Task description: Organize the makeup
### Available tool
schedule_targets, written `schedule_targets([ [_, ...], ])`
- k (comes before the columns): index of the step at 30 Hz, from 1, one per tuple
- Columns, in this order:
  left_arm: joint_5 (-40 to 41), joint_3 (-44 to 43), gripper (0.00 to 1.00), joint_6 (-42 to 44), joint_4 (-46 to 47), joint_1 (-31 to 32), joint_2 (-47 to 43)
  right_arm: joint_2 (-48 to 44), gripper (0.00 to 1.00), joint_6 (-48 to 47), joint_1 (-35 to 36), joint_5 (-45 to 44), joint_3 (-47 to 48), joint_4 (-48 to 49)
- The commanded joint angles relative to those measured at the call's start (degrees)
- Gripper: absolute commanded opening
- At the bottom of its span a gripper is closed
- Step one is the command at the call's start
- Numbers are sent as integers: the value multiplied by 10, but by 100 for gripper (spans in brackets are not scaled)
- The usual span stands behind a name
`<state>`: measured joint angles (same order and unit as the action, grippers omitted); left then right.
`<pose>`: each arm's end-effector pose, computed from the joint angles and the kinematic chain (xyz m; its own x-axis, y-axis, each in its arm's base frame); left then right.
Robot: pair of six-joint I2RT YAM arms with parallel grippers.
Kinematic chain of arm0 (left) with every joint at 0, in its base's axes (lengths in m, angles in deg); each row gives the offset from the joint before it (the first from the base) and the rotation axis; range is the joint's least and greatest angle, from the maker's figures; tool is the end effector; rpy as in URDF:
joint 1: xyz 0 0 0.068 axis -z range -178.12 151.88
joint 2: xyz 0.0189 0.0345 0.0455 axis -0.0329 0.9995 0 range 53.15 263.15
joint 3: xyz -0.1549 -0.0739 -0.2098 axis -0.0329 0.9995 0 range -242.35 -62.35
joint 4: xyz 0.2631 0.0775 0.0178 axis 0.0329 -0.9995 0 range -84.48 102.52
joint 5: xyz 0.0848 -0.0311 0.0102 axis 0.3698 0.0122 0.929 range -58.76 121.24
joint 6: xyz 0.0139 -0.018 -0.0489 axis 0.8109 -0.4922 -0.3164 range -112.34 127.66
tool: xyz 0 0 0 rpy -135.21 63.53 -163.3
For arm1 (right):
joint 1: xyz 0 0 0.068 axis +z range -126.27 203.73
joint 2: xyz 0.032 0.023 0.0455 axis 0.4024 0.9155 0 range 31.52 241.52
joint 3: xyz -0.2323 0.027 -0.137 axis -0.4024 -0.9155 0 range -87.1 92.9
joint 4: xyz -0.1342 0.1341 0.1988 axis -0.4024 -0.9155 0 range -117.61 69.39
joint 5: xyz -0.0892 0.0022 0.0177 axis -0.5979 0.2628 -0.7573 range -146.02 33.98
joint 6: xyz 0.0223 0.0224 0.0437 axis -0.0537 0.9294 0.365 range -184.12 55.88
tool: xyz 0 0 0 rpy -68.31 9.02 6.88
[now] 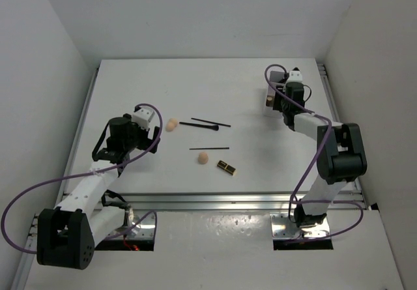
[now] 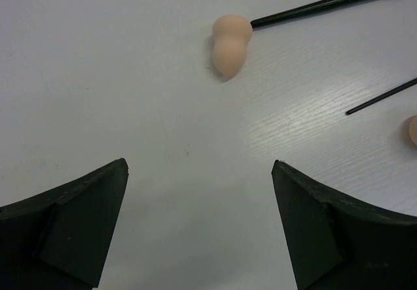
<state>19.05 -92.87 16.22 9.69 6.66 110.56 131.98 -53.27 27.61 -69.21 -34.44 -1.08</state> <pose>0.2302 -0.0267 0.2167 -0.4492 0.1835 -0.8744 0.3347 0.9420 0.0257 0.3816 0.0178 0.1681 -0.4388 0.1540 -0.8853 0.2211 0.9734 0.0597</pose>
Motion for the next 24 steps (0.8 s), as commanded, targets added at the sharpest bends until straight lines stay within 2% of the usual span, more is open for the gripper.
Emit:
schedule_targets([
  [1, -4, 6, 99, -1, 25, -6, -19, -21, 48, 3, -22, 29, 42, -35],
  [7, -4, 12, 99, -1, 25, -6, -19, -16, 36, 15, -36, 55, 81, -95],
  [13, -4, 12, 99, -1, 25, -6, -19, 6, 35, 17, -34, 62, 105, -125],
  [15, -4, 12, 99, -1, 25, -6, -19, 14, 35, 20, -55, 75, 105, -119],
  [24, -4, 12, 99, -1, 20, -6, -19, 25, 31, 10, -55, 35, 114, -147],
])
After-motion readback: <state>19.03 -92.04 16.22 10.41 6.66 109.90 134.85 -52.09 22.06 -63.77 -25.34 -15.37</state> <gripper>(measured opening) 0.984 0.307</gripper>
